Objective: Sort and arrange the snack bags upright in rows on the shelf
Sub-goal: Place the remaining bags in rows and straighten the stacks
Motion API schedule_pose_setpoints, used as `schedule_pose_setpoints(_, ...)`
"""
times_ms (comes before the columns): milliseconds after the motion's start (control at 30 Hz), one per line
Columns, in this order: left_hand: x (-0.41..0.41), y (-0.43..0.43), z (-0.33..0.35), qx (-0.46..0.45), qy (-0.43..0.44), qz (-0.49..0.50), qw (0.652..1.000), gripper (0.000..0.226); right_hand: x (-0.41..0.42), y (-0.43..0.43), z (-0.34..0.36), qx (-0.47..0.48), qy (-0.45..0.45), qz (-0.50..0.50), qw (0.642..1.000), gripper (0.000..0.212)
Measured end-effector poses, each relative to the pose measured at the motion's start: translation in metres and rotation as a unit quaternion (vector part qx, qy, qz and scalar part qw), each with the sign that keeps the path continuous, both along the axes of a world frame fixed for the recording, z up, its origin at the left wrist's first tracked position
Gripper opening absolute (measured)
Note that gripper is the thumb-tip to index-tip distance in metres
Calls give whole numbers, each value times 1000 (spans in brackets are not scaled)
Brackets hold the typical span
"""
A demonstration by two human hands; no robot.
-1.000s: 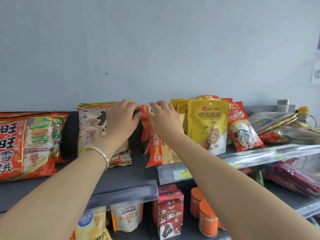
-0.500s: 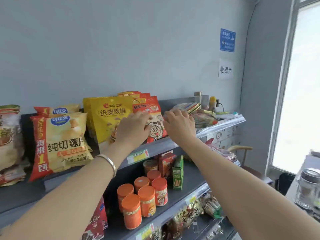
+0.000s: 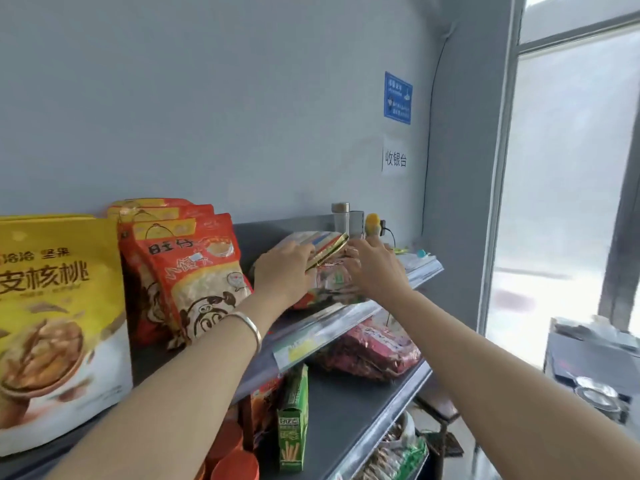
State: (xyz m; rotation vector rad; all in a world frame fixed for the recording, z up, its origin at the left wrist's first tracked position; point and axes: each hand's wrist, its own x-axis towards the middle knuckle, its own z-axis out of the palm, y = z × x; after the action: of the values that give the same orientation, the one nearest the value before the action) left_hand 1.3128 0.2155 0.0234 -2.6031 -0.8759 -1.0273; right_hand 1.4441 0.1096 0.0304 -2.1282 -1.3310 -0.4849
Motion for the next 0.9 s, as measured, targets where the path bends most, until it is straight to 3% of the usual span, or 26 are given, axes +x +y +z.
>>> schedule_pose_setpoints(167,63,50,-5,-37,46,25,998,57,45,41,4,-13,32,10,999,41)
schedule_pose_setpoints(333,104,87,-5,-66,58,68,994,74,78,81,7,-20,68,15,997,31)
schedule_pose_setpoints(467,129,101,-7,-137,74,115,981,82,97,112,4,-29,149,38,988,34)
schedule_pose_setpoints(567,141,107,-6,-149,70,137,977,78,110,126,2,-60,166,57,983,34)
schedule_pose_setpoints(700,143,109,-3,-51,49,164,984,60,128,135,7,-96,160,73,980,29)
schedule_pose_setpoints(900,122,104,14,-9,-93,167,982,42,139,138,10,-88,196,136,967,49)
